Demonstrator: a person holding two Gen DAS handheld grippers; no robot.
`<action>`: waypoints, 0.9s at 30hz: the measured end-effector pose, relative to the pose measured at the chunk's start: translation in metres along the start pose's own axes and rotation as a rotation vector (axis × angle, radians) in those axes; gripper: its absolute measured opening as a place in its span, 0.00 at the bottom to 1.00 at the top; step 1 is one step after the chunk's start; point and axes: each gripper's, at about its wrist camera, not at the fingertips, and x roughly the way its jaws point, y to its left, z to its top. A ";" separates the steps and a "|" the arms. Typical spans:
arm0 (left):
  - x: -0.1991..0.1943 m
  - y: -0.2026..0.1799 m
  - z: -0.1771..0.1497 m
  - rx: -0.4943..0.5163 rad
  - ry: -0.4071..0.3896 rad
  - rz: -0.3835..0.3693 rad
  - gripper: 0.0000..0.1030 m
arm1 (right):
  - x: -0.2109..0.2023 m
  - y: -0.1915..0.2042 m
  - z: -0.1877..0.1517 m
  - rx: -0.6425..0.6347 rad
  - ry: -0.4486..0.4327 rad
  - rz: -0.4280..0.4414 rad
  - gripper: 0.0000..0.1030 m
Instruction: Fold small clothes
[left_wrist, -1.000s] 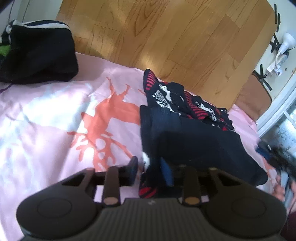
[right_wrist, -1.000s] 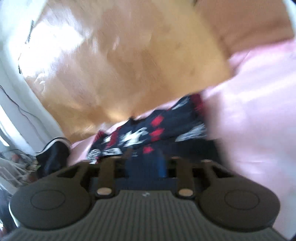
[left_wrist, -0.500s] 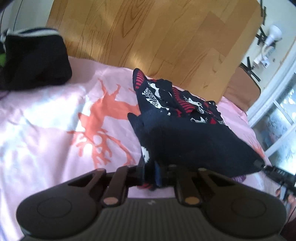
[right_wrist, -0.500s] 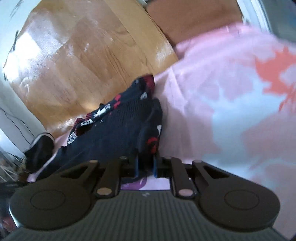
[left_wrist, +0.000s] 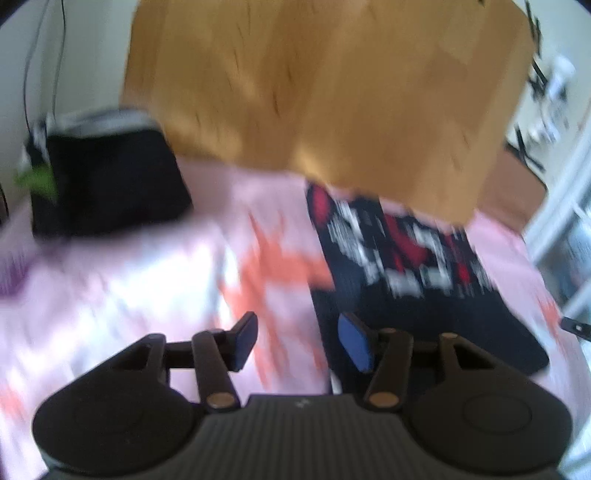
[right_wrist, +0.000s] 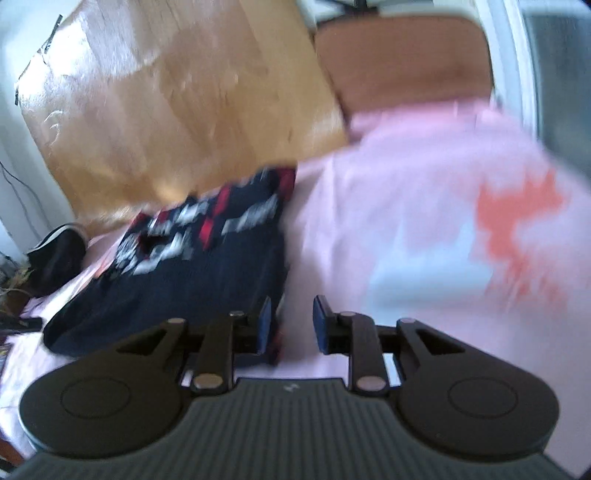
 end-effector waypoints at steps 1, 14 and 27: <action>0.006 -0.006 0.017 0.017 -0.013 0.016 0.50 | 0.007 -0.001 0.014 -0.018 -0.009 0.004 0.28; 0.248 -0.119 0.153 0.240 0.114 0.055 0.58 | 0.254 0.051 0.143 -0.110 0.237 0.186 0.33; 0.325 -0.127 0.146 0.247 0.183 0.037 0.08 | 0.333 0.081 0.119 -0.219 0.357 0.222 0.18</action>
